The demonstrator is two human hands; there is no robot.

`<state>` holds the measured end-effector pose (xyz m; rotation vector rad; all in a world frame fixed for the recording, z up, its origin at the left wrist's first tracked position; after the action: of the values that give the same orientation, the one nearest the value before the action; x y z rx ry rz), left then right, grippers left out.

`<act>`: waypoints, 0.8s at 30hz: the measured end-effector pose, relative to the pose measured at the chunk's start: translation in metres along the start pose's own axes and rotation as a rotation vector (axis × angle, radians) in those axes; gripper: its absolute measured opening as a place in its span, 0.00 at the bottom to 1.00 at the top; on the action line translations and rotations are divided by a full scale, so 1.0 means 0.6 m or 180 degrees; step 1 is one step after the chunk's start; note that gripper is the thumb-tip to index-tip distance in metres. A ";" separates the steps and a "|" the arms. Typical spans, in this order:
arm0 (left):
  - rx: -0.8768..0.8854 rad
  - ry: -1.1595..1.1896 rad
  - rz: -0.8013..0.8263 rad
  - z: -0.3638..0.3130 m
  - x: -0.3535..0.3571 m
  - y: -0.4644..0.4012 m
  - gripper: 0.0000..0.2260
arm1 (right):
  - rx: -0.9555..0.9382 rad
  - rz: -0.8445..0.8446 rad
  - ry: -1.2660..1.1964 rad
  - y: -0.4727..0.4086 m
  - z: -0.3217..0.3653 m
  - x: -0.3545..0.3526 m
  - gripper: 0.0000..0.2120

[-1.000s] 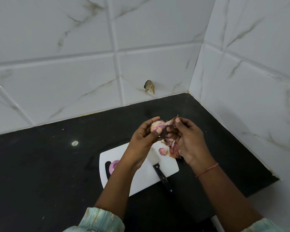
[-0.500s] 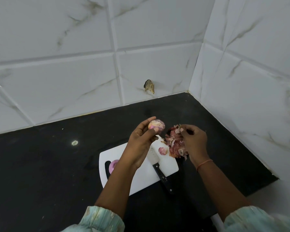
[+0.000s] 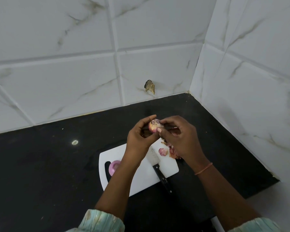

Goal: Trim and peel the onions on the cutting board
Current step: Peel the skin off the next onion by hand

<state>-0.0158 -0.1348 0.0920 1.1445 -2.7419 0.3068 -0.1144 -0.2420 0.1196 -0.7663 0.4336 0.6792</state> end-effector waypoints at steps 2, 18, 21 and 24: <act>0.0047 -0.0112 -0.0001 -0.005 -0.003 0.000 0.22 | -0.0074 -0.0010 0.0028 0.001 -0.001 -0.002 0.11; 0.0297 -0.0770 -0.0076 -0.008 -0.013 -0.003 0.25 | -0.0064 0.0243 -0.0050 -0.005 0.003 -0.002 0.04; 0.0425 -0.0895 -0.0078 -0.014 -0.010 0.000 0.25 | -0.0122 0.0271 0.0110 -0.008 0.005 -0.004 0.03; 0.0411 -0.0898 -0.0119 -0.013 -0.009 0.000 0.24 | -0.0145 0.0381 0.0475 -0.012 0.007 0.006 0.02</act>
<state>-0.0112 -0.1291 0.0981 1.3656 -2.9747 0.3461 -0.1065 -0.2416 0.1238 -0.8421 0.6054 0.7482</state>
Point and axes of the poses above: each hand's wrist, its own y-axis away from the middle knuckle, its own x-axis out of the palm, z = x × y, the point moved 6 cm from there along -y, towards the middle knuckle, and after that the axes turned 9 degrees about y, right-handed, at the moved point
